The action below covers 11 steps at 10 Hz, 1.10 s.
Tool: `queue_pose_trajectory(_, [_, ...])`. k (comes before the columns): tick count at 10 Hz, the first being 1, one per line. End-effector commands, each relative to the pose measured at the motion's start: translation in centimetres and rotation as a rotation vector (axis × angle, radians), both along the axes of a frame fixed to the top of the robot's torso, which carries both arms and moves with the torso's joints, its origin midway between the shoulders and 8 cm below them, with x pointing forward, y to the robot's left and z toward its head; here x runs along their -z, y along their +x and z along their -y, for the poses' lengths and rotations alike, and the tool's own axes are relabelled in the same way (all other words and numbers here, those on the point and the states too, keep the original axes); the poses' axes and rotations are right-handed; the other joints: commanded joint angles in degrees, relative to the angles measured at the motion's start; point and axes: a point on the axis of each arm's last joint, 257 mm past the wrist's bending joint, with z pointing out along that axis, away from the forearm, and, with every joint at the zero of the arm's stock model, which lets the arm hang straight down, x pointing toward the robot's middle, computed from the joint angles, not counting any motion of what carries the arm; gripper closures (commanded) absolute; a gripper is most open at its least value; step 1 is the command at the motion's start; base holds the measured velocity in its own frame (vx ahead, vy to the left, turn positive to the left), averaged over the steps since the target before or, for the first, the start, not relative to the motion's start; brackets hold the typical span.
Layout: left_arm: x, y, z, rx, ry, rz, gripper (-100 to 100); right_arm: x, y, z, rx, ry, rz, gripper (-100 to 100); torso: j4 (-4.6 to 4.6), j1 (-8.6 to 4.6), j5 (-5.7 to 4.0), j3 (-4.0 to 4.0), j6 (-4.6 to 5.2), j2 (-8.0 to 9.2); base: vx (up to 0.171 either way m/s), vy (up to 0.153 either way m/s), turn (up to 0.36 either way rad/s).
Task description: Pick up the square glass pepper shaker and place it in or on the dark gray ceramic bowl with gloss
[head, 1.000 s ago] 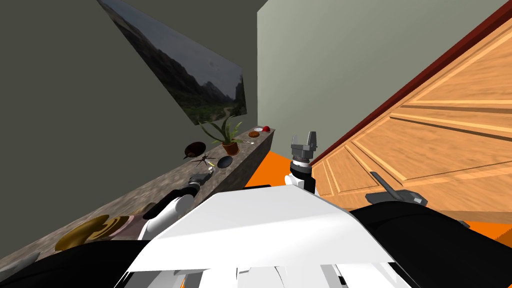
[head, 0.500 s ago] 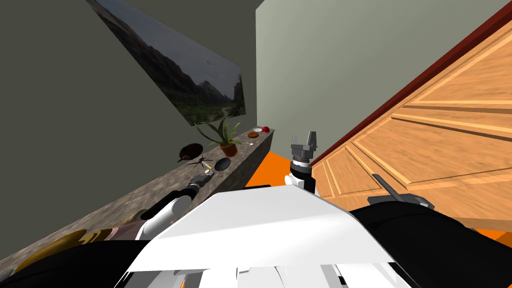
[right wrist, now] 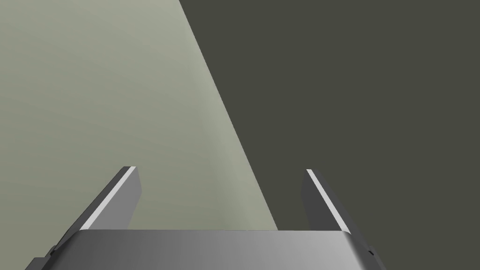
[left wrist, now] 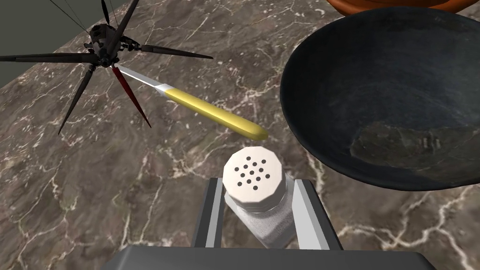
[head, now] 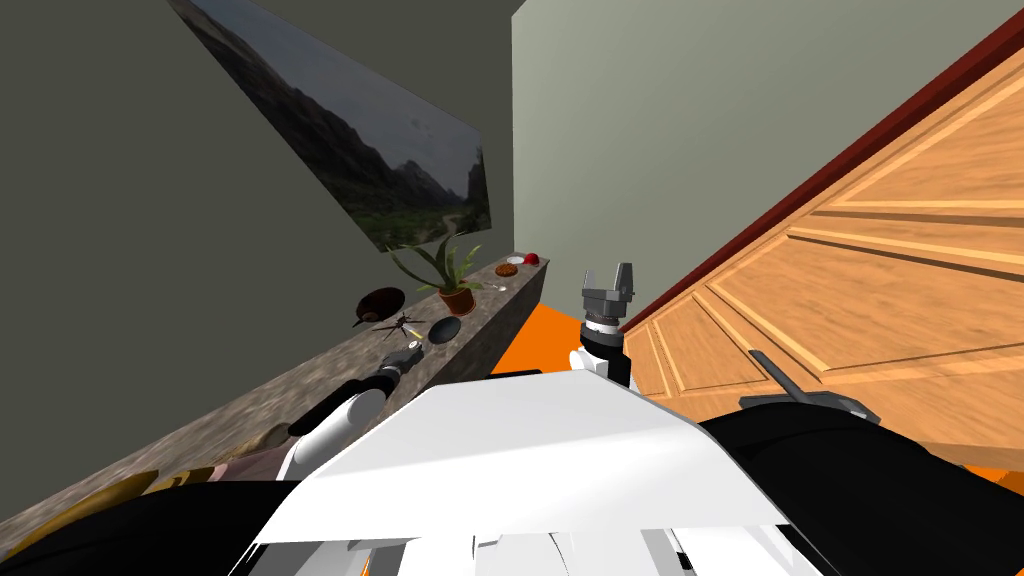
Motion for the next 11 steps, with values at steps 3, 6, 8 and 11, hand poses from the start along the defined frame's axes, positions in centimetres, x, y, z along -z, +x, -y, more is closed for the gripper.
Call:
queue_pose_trajectory(3, [-0.1, 0.1, 0.1, 0.001, -0.002, 0.003, 100, 0.0, 0.0, 0.0, 0.000, 0.000, 0.000, 0, -0.05, 0.02, 0.02, -0.06, -0.04, -0.07, 0.000, 0.000, 0.000])
queue_pose_trajectory(6, [-0.1, 0.1, 0.1, 0.001, -0.002, 0.003, 0, 0.0, 0.0, 0.0, 0.000, 0.000, 0.000, 0, -0.06, 0.07, 0.04, -0.07, -0.06, -0.08, 0.000, 0.000, 0.000])
queue_pose_trajectory(8, [-1.0, 0.1, -1.0, -0.005, 0.018, 0.008, 100, 0.0, 0.0, 0.0, 0.000, 0.000, 0.000, 0, 0.01, 0.05, 0.03, 0.19, -0.12, 0.42, -0.211, -0.008, -0.020])
queue_pose_trajectory(11, [-2.7, 1.1, -2.0, 0.009, 0.032, 0.016, 100, 0.0, 0.0, 0.0, 0.000, 0.000, 0.000, 0, 0.16, 0.26, 0.10, 0.55, -0.13, 1.01, -0.253, 0.022, -0.150])
